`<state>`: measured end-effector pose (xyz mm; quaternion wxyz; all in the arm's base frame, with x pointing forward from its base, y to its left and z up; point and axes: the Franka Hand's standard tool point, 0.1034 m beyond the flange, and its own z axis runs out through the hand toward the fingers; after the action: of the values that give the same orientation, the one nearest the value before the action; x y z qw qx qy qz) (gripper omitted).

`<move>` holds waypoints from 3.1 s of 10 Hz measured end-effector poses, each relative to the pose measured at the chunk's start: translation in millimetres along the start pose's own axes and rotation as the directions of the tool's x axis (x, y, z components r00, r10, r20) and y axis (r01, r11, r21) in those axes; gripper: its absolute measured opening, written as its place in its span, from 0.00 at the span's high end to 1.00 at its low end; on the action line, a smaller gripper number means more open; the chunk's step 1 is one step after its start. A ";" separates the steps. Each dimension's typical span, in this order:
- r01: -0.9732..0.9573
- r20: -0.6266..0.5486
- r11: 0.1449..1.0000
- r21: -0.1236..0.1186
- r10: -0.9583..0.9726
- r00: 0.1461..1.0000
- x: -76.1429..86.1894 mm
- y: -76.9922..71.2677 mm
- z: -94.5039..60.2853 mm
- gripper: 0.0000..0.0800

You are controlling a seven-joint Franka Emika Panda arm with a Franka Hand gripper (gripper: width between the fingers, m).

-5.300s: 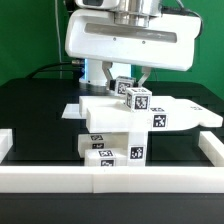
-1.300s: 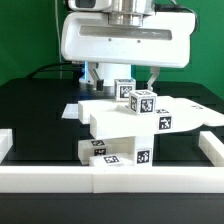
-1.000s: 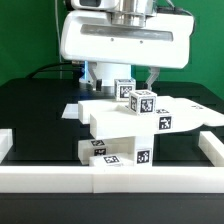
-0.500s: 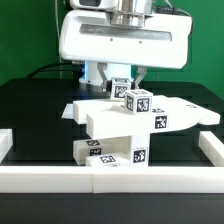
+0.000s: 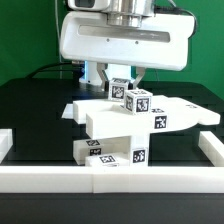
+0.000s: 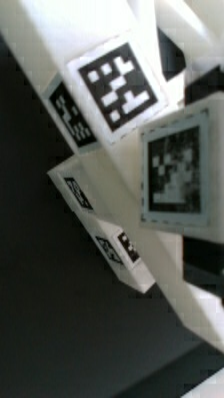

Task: Assemble chair

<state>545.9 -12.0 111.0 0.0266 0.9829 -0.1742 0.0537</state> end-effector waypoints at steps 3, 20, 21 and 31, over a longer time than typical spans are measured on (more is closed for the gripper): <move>-0.183 -0.002 0.983 0.002 0.183 0.983 0.6 1.9 0.7 0.65; -0.985 0.066 0.171 0.004 0.983 0.171 -0.3 6.3 8.8 0.65; -0.996 0.073 0.093 0.001 0.993 0.093 -0.3 6.2 9.1 0.65; -1.000 0.103 -0.006 -0.007 0.995 -0.006 0.1 2.8 9.0 0.21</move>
Offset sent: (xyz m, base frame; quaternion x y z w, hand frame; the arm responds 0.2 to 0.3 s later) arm -0.0071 -0.0125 -0.0048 0.0176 0.0034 0.2244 0.9743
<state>545.9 -15.3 102.1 -0.0594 0.5716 -0.8180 0.0247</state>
